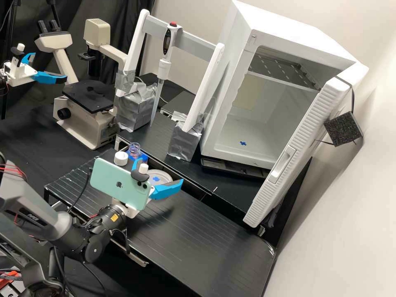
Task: Close the lid
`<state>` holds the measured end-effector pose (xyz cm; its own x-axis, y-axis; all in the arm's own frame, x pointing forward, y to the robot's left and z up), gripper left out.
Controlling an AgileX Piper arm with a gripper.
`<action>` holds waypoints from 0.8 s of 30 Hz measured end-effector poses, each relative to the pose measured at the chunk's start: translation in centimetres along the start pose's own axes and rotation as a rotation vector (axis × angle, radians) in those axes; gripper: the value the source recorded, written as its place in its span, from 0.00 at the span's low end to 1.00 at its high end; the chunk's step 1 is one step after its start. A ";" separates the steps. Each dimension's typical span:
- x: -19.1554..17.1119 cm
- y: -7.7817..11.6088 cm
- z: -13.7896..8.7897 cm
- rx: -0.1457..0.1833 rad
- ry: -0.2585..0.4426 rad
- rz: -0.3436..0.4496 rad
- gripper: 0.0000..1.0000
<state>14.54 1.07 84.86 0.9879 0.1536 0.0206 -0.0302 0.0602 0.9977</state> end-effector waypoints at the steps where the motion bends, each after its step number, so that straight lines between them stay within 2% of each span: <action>1: 0.0 0.0 -0.3 0.002 0.012 0.008 1.00; 3: 0.2 0.0 -0.7 0.021 0.037 0.020 1.00; 5: 0.5 -0.1 -1.3 0.059 0.069 0.040 1.00; 7: 0.9 -0.4 -1.4 0.087 0.076 0.045 1.00; 9: 1.3 -0.7 -1.4 0.099 0.075 0.046 1.00; 11: 1.8 -1.1 -1.3 0.099 0.064 0.041 1.00; 18: 4.2 -1.6 -1.4 0.069 -0.008 0.117 1.00; 21: 4.7 -1.5 -1.1 0.080 -0.034 0.136 1.00; 24: 4.7 -1.0 -0.6 0.122 -0.053 0.158 1.00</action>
<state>19.09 2.28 83.90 0.9790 0.0997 0.1780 -0.1703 -0.0812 0.9820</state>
